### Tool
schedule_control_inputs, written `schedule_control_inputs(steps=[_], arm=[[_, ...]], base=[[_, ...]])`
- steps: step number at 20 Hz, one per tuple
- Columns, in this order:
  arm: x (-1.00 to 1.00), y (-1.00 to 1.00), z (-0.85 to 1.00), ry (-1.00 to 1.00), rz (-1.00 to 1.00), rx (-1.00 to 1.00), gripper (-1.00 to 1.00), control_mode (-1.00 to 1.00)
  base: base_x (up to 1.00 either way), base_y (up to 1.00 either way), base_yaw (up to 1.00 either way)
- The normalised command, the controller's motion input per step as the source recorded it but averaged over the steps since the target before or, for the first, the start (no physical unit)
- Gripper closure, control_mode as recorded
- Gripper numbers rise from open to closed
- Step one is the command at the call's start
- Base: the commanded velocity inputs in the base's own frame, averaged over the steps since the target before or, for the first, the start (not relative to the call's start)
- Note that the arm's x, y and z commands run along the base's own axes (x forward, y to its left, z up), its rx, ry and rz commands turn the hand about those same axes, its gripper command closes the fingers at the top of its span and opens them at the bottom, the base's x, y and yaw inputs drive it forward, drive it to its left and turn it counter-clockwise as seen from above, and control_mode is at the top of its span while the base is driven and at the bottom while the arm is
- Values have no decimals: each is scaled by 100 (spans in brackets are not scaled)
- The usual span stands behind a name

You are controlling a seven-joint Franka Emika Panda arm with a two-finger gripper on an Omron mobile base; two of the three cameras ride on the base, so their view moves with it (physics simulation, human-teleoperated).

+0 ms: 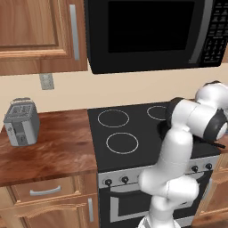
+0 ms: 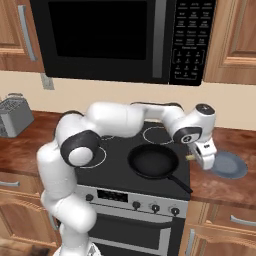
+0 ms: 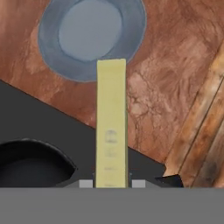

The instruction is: Pick up the butter stick and place it in the pan. Then turn on the burner for the pan.

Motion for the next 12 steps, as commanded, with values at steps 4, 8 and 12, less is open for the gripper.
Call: schedule_control_inputs(steps=[4, 8, 12], arm=[[-21, 81, 9, -7, 7, -10, 100, -100], [-1, 78, 21, 0, 11, -8, 100, -100], [0, 55, 26, 1, 20, -2, 100, -100]], base=[[0, 0, 0], [0, 0, 0], [0, 0, 0]])
